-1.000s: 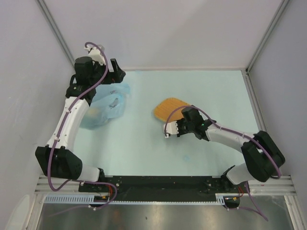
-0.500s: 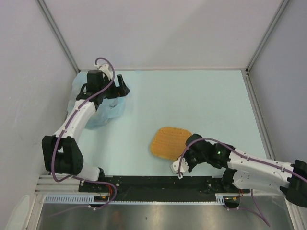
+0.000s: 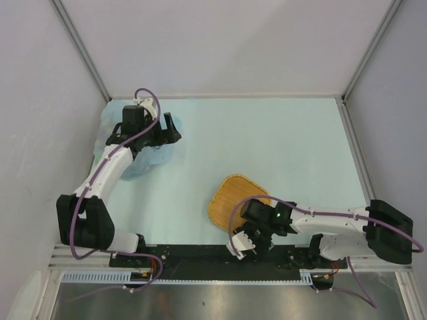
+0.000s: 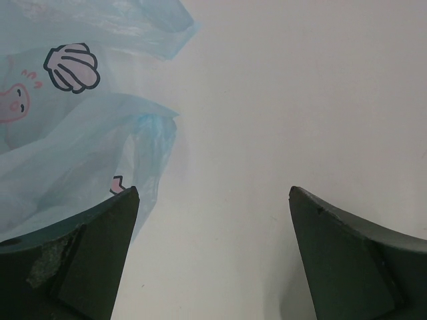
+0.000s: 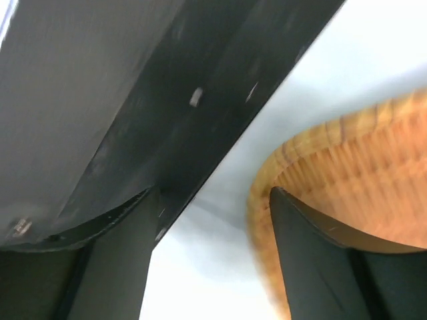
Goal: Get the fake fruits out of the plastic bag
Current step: Move the plate to the center of the board, then adjust the plastic bag at the center of the board.
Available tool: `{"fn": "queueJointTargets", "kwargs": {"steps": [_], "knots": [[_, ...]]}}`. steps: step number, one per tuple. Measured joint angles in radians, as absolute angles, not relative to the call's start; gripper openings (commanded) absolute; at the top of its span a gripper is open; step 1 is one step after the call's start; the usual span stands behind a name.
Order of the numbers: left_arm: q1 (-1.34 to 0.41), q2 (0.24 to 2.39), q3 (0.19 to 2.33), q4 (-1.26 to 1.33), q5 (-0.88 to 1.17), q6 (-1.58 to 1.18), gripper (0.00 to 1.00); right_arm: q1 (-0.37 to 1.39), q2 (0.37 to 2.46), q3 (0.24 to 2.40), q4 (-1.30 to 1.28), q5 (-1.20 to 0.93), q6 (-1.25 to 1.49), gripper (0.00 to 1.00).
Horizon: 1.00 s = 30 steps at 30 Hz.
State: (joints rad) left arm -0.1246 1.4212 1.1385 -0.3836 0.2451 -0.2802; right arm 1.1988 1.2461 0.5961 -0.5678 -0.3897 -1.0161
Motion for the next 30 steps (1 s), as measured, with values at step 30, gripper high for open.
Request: {"fn": "queueJointTargets", "kwargs": {"steps": [30], "knots": [[-0.129, 1.184, 1.013, -0.524, 0.387, -0.075, 0.96, 0.589, 1.018, 0.951, -0.524, -0.228, -0.405, 1.0]]}}
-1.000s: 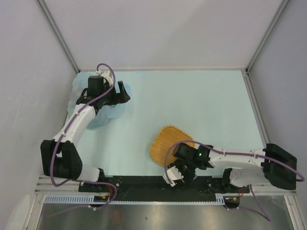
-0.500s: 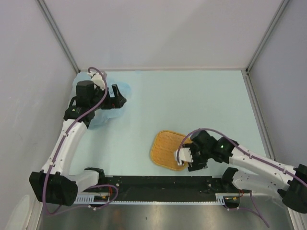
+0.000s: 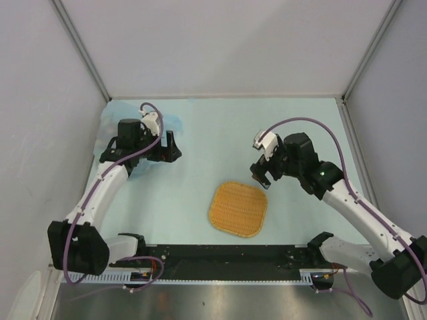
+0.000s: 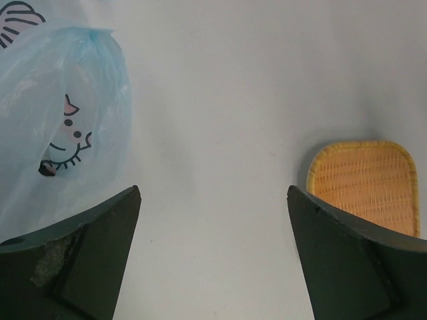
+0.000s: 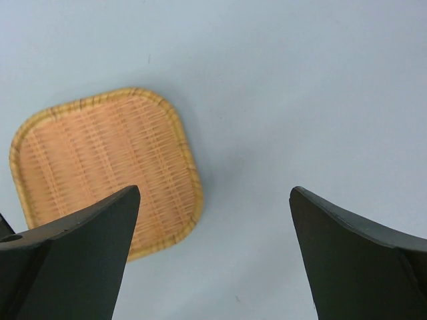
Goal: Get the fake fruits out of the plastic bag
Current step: Adjust the plastic bag at the center of the board.
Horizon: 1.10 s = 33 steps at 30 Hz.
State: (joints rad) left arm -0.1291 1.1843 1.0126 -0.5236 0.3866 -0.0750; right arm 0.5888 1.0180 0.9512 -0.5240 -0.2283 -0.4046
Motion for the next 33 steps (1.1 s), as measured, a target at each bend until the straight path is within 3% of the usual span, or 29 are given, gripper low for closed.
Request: {"fn": "queueJointTargets", "kwargs": {"steps": [12, 13, 14, 15, 18, 21, 26, 31, 33], "knots": [[-0.226, 1.531, 1.035, -0.2, -0.024, -0.15, 0.96, 0.455, 1.313, 1.163, -0.486, -0.184, -0.269, 1.0], [-0.227, 1.573, 1.056, -0.184, -0.05, -0.151, 0.92, 0.443, 1.335, 1.177, -0.48, -0.179, -0.268, 1.0], [-0.227, 1.619, 1.082, -0.174, -0.078, -0.153, 0.82, 0.434, 1.356, 1.19, -0.476, -0.173, -0.269, 0.99], [-0.227, 1.661, 1.109, -0.166, -0.103, -0.157, 0.56, 0.426, 1.369, 1.198, -0.469, -0.167, -0.27, 1.0], [-0.229, 1.765, 1.176, -0.159, -0.119, -0.163, 0.2, 0.389, 1.418, 1.234, -0.454, -0.159, -0.265, 1.0], [-0.233, 1.803, 1.202, -0.165, -0.033, -0.159, 0.05, 0.336, 1.46, 1.26, -0.422, -0.18, -0.26, 1.0], [-0.289, 1.816, 1.359, -0.212, 0.195, -0.157, 0.0, 0.2, 1.587, 1.34, -0.374, -0.237, -0.168, 1.0], [-0.442, 1.987, 1.836, -0.28, 0.44, -0.149, 0.0, 0.049, 1.669, 1.372, -0.298, -0.278, -0.042, 1.0], [-0.506, 2.028, 1.934, -0.25, 0.536, -0.157, 0.0, 0.017, 1.671, 1.372, -0.295, -0.289, -0.028, 1.0]]}}
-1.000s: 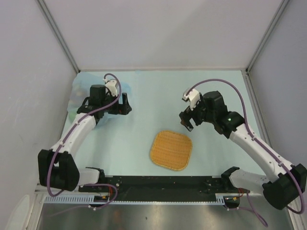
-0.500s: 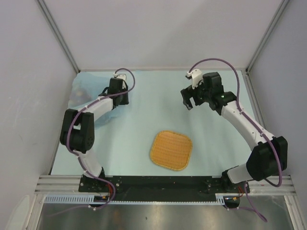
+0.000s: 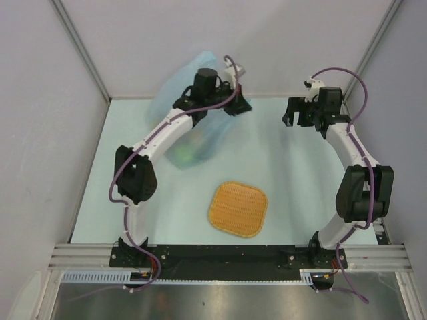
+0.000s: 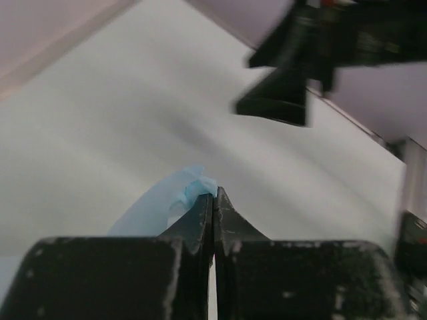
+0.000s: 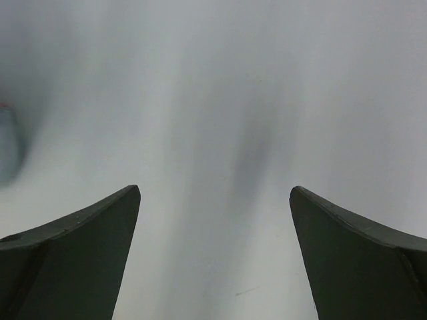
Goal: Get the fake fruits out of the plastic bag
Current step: Adjust the plastic bag at the center of the board.
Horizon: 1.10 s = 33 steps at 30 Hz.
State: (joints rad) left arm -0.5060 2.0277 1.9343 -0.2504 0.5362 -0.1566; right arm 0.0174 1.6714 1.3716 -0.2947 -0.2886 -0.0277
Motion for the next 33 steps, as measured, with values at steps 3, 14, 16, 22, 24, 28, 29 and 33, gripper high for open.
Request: {"fn": "queueJointTargets", "kwargs": {"steps": [3, 14, 16, 22, 24, 28, 29, 33], "knots": [[-0.603, 2.026, 1.937, -0.262, 0.677, -0.151, 0.0, 0.007, 1.67, 1.375, -0.293, -0.313, -0.026, 1.0], [-0.478, 1.612, 1.386, -0.602, 0.616, 0.112, 0.0, 0.022, 1.666, 1.389, -0.282, -0.458, -0.038, 1.0], [-0.465, 1.519, 1.333, -0.624, 0.591, 0.139, 0.0, 0.058, 1.666, 1.419, -0.286, -0.49, -0.07, 1.0], [-0.476, 1.411, 1.301, -0.635, 0.57, 0.169, 0.0, 0.302, 1.663, 1.467, -0.259, -0.442, -0.254, 1.0], [-0.476, 1.406, 1.28, -0.634, 0.559, 0.174, 0.0, 0.37, 1.668, 1.467, -0.248, -0.409, -0.289, 1.0], [-0.476, 1.406, 1.25, -0.643, 0.551, 0.181, 0.0, 0.41, 1.708, 1.474, -0.196, -0.281, -0.34, 1.0], [-0.476, 1.404, 1.243, -0.645, 0.55, 0.184, 0.0, 0.41, 1.726, 1.479, -0.187, -0.248, -0.347, 1.0], [-0.476, 1.387, 1.232, -0.651, 0.545, 0.185, 0.0, 0.393, 1.784, 1.486, -0.169, -0.144, -0.361, 1.0]]}}
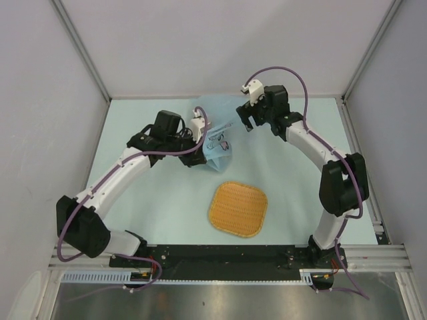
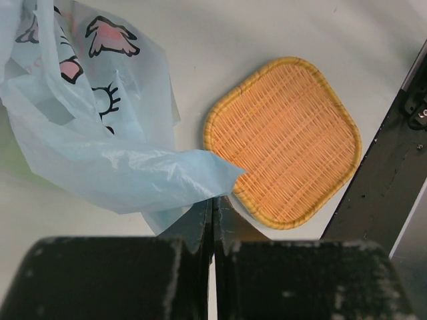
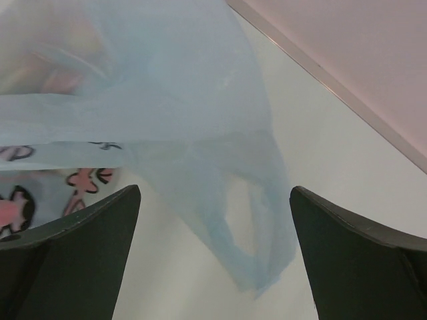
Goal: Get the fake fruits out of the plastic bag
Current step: Adjust the plastic bag at the center of the board.
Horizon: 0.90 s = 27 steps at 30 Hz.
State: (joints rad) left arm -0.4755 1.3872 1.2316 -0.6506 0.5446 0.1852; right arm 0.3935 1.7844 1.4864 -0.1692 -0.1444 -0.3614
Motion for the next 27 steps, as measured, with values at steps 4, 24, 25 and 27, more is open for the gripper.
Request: {"fn": "queueJointTargets", "kwargs": {"steps": [4, 24, 25, 27], "knots": [[-0.476, 1.372, 1.232, -0.65, 0.543, 0.185, 0.0, 0.364, 1.801, 1.486, -0.162, -0.094, -0.376, 1.0], [-0.455, 1.979, 2.159, -0.72, 0.556, 0.15, 0.0, 0.093, 2.008, 1.953, -0.171, -0.141, -0.238, 0.0], [-0.455, 2.052, 2.298, -0.731, 0.562, 0.146, 0.0, 0.075, 2.011, 1.992, -0.159, -0.134, -0.229, 0.0], [-0.455, 2.169, 2.512, -0.696, 0.563, 0.133, 0.0, 0.045, 2.012, 2.049, -0.127, -0.109, -0.21, 0.0]]}}
